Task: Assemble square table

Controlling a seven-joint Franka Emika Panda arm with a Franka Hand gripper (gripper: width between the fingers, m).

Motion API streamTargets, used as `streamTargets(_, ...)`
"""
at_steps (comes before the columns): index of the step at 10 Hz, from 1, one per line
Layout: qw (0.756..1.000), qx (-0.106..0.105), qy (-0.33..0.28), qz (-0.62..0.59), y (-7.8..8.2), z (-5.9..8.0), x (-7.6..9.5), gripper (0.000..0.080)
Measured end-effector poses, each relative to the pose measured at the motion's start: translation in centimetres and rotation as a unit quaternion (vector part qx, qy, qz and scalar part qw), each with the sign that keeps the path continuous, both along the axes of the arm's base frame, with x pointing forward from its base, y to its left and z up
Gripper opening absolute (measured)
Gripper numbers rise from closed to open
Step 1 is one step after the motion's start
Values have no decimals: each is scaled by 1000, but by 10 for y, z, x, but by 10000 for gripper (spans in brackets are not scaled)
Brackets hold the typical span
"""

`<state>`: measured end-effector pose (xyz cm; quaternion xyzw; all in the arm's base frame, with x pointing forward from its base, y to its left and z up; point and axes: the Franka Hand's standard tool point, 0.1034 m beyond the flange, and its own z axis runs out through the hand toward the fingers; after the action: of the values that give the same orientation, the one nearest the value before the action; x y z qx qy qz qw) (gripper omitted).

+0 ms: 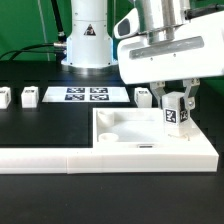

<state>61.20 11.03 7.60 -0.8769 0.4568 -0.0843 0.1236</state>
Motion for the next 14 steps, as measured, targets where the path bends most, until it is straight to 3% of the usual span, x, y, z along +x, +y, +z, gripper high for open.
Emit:
streamTargets(1, 1000, 4, 1, -10, 0, 0, 0, 299)
streamTargets(2, 1000, -6, -4, 24, 0, 0, 0, 299)
streamTargets(4, 997, -18, -6, 78, -1, 0, 0, 612)
streamTargets(5, 991, -28, -6, 128, 1, -1, 0, 638)
streamTargets(9, 951, -72, -23, 299, 4, -2, -2, 649)
streamTargets(12, 880, -119, -16, 459, 17, 1, -3, 649)
streamTargets(14, 848, -131, -22, 513, 14, 3, 0, 649)
